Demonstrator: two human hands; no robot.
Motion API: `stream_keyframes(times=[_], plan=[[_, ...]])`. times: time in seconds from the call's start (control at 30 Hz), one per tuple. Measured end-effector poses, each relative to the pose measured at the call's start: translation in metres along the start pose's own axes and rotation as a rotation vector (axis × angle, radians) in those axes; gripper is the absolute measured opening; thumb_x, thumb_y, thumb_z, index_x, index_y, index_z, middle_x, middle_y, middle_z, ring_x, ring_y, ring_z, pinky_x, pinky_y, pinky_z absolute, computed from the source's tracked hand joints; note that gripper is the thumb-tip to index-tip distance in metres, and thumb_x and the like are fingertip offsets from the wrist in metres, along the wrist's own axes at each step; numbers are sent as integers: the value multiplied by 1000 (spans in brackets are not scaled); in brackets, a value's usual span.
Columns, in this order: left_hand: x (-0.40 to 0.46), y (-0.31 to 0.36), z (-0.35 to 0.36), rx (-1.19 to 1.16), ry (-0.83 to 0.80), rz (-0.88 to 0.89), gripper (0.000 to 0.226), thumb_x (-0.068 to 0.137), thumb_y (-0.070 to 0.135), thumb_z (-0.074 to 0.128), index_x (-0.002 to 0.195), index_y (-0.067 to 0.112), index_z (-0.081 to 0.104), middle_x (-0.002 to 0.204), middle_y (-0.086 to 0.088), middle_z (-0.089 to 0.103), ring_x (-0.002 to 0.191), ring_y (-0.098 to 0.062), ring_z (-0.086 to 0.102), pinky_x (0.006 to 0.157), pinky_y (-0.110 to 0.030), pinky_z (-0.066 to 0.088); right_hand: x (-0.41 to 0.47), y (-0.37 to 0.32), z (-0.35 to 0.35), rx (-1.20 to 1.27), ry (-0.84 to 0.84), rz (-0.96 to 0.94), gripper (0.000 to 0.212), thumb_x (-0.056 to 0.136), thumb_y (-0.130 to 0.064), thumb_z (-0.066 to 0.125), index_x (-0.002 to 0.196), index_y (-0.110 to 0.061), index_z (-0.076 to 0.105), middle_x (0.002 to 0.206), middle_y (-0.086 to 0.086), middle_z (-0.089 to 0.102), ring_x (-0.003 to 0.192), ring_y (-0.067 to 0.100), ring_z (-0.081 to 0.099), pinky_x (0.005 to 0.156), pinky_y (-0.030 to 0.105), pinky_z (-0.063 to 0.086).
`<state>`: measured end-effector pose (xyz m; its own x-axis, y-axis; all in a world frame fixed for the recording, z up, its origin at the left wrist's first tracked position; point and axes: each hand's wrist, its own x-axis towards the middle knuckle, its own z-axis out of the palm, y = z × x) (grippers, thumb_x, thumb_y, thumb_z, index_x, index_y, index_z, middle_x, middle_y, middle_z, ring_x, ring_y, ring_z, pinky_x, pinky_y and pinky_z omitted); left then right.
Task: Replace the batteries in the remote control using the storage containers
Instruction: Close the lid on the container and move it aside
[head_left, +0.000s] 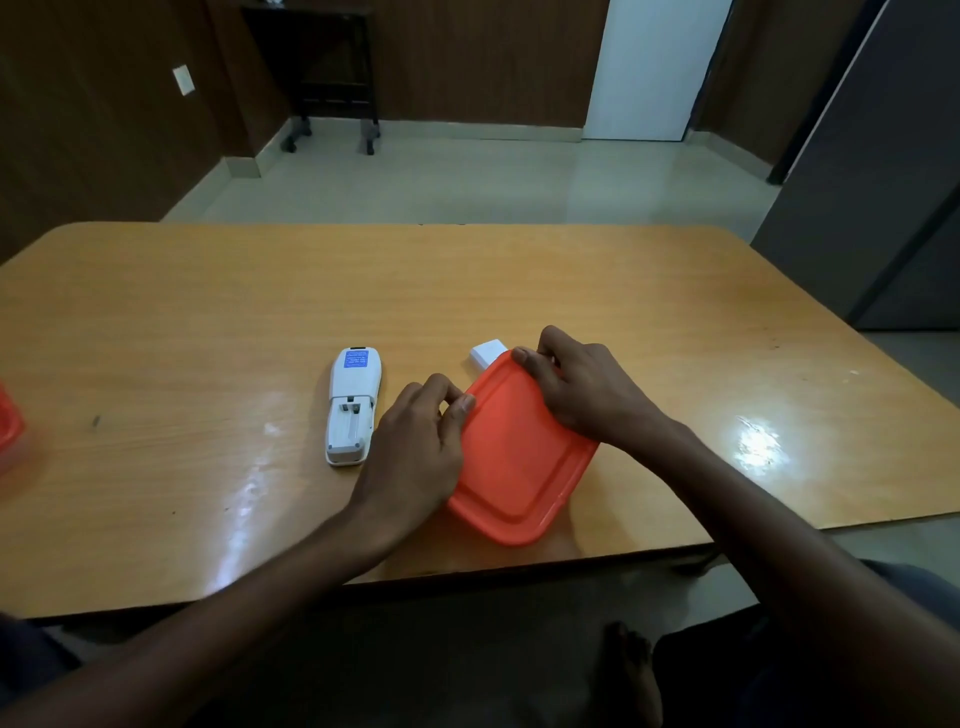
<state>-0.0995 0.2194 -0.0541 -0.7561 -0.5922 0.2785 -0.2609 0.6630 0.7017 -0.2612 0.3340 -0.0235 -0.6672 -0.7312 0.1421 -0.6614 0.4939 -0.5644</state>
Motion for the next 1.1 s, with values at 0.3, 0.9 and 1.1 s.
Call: stream_keyframes(times=[0.3,0.9,1.1], plan=[[-2,-5,-2,-158,-21,-164,24,104,38,47,106,18,59,104,3,63,96,-11,59,75,-27,42,-8,-7,1,293,239,258,47,91,-65,56,87,-19,65,85,-5,65,82,13,63,63,29,45],[24,5,-22,-637,84,-388,48,95,70,34,99,30,59,85,2,68,75,-16,68,58,-28,53,-30,-45,13,300,215,-38,38,107,-47,31,126,-26,57,75,-5,65,58,6,62,45,16,47],[23,4,-21,-738,187,-487,47,81,87,38,89,51,67,103,5,74,99,-27,71,87,-54,59,-31,-43,12,499,327,143,46,98,-62,40,119,-26,58,91,-10,66,73,4,67,47,12,49]])
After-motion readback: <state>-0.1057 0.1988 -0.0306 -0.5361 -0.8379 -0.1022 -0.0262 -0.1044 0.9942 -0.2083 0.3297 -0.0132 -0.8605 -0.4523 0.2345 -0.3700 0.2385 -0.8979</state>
